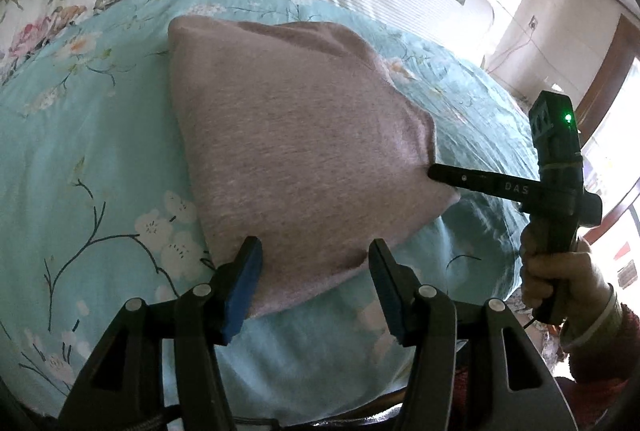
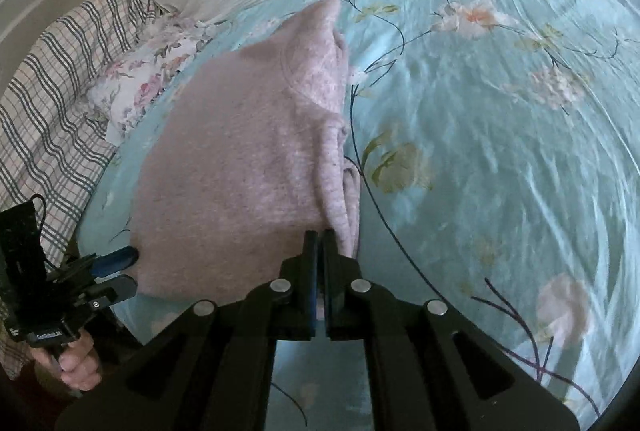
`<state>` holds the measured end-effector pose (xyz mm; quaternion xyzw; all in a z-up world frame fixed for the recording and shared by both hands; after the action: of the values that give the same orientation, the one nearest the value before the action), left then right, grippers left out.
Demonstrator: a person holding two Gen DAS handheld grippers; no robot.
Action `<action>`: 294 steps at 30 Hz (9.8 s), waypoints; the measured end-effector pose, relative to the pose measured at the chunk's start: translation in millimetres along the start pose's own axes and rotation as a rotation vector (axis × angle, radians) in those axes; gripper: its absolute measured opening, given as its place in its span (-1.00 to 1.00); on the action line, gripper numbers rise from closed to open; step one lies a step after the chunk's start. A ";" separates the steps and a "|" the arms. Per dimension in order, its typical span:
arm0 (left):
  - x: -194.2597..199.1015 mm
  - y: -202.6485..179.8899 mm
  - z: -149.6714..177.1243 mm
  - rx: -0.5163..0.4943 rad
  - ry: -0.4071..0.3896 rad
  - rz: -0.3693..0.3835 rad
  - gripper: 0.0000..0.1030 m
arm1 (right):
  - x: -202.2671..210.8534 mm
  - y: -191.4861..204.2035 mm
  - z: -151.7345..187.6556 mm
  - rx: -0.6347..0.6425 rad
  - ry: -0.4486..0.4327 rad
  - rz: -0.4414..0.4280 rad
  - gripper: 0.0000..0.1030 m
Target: Fold small clothes
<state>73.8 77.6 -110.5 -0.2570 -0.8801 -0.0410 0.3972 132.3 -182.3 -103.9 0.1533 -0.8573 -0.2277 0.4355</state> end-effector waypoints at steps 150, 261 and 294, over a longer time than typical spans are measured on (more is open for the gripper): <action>56.8 11.3 -53.7 0.026 0.128 -0.510 0.77 | 46.6 84.0 -25.2 0.253 0.059 -0.016 0.98; 61.5 -6.1 -48.8 -0.013 0.139 -0.516 0.77 | 56.2 98.6 -5.4 0.272 0.056 -0.009 0.98; 41.6 13.5 -73.2 -0.020 0.145 -0.541 0.77 | 30.5 74.1 -38.8 0.232 0.062 0.001 0.98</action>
<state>107.0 86.5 -32.4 -0.0133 -0.8855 -0.1726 0.4313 141.8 -143.5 -24.4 0.2093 -0.8640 -0.1222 0.4414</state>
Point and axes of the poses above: each gripper's, at about its wrist camera, not at the fingertips, and x roughly against the way its jaws point, y to its left, z to its underside, the point moved 2 cm from there along -x, roughly the way its jaws point, and after that the axes turned 13 degrees about -x, right-handed, at the moved point
